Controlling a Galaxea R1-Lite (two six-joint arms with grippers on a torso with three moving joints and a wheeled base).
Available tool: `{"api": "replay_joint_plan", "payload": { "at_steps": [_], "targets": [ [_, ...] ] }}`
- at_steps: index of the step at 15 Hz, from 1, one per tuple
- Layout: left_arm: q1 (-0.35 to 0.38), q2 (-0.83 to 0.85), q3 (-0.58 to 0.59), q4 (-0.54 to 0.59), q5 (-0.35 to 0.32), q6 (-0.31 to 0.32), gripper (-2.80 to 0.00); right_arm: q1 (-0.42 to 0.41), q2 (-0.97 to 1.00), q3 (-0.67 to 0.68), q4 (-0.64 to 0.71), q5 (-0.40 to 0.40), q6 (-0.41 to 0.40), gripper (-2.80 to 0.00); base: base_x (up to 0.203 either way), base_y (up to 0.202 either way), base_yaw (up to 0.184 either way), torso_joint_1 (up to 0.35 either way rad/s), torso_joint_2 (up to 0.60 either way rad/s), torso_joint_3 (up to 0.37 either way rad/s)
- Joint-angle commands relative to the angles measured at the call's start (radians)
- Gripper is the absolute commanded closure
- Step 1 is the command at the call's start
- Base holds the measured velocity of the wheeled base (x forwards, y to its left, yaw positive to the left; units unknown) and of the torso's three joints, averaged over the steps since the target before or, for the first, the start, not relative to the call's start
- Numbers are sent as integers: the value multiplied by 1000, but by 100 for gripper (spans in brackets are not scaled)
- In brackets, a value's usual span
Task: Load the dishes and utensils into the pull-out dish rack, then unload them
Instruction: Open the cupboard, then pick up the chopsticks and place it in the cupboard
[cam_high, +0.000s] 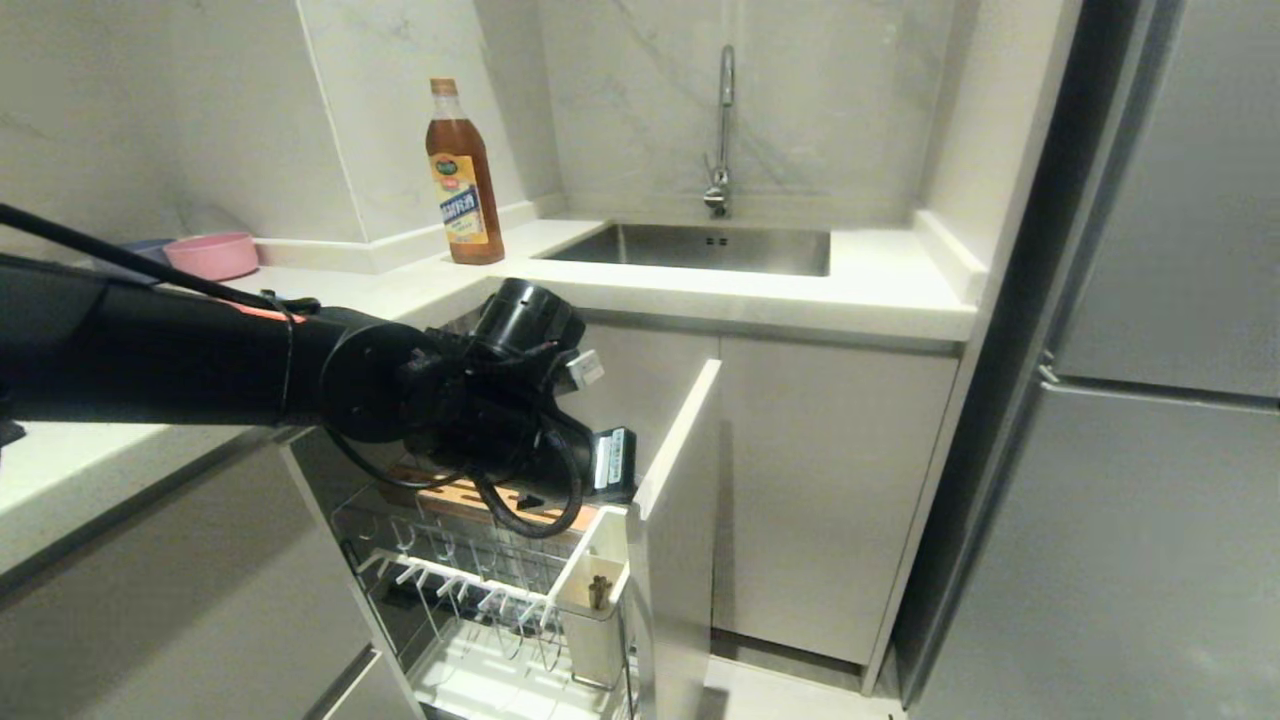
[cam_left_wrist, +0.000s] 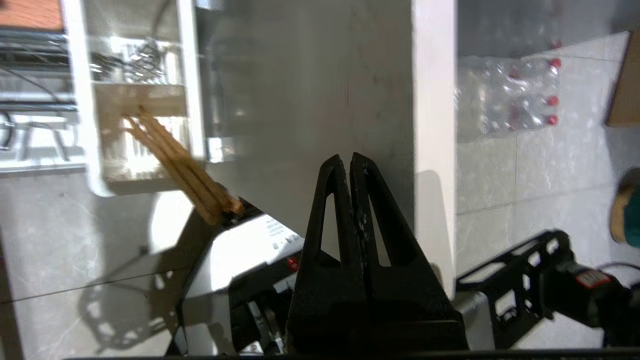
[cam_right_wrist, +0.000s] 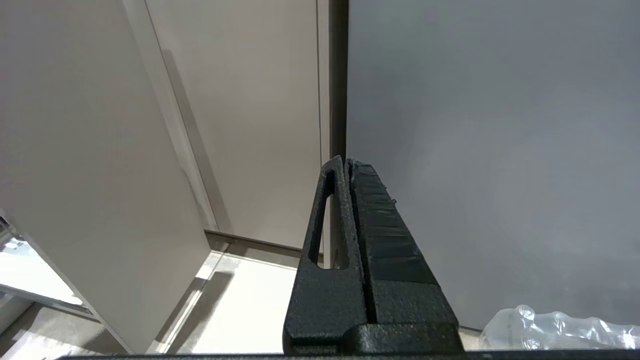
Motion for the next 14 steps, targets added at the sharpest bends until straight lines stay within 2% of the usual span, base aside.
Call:
{"api": "replay_joint_plan", "payload": {
  "at_steps": [1,4,7,11,14],
  "targets": [
    [68,-7,-6,-1,12,32,0,0,1,0,0,0,0,0,0,0,0,0,0,0],
    [158,-21,-32,-6,14,87,0,0,1,0,0,0,0,0,0,0,0,0,0,0],
    [229,-75,-67,-8,28,112,0,0,1,0,0,0,0,0,0,0,0,0,0,0],
    [241,-240,-63,-38,154,117,0,0,1,0,0,0,0,0,0,0,0,0,0,0],
    [236,-435,-44,-42,201,143,0,0,1,0,0,0,0,0,0,0,0,0,0,0]
  ]
}}
